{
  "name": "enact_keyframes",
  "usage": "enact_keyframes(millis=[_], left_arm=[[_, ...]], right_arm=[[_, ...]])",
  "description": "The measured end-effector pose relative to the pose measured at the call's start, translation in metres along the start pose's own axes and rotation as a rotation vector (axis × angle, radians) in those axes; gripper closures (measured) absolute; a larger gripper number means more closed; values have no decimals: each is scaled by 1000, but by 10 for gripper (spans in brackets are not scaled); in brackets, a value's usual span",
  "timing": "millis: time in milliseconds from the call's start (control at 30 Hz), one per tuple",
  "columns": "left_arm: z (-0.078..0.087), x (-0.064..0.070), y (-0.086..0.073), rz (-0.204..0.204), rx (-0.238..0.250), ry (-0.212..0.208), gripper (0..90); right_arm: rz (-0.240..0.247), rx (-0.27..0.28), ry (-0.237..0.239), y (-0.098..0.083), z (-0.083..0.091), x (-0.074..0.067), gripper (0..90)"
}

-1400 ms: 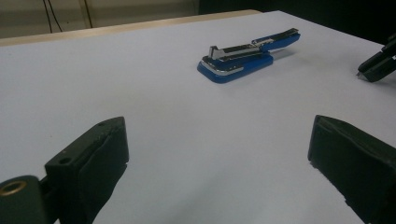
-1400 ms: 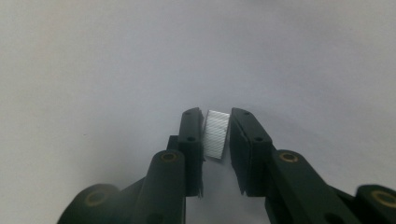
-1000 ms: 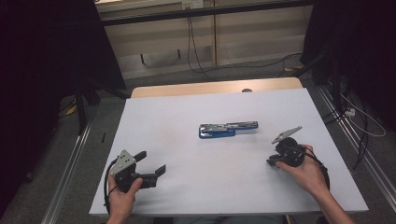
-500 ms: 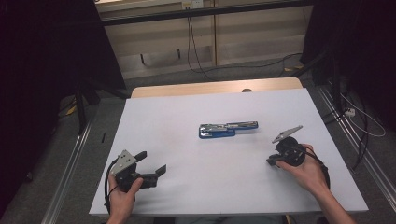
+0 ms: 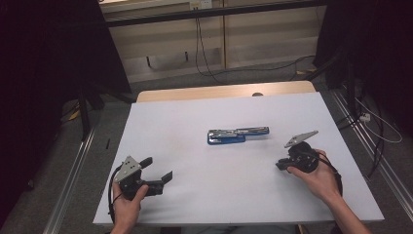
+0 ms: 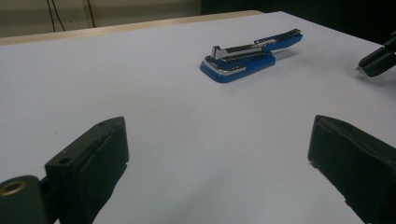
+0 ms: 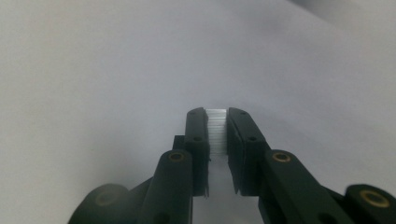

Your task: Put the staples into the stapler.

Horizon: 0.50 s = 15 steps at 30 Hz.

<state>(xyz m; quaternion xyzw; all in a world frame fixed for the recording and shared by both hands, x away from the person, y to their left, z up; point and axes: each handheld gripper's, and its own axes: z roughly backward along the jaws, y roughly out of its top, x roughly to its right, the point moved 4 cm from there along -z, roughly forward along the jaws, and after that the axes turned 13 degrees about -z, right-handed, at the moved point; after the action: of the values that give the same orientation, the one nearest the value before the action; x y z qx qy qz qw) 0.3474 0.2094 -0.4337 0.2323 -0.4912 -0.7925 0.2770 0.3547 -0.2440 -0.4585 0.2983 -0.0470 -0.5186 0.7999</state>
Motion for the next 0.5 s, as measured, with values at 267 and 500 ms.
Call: enact_keyframes(millis=[267, 500], left_arm=[[1, -1, -1, -3, 1, 4, 52], [1, -1, 0, -3, 3, 5, 51]], right_arm=[[8, 7, 37, 4, -2, -4, 791], [32, 40, 56, 11, 1, -9, 791]])
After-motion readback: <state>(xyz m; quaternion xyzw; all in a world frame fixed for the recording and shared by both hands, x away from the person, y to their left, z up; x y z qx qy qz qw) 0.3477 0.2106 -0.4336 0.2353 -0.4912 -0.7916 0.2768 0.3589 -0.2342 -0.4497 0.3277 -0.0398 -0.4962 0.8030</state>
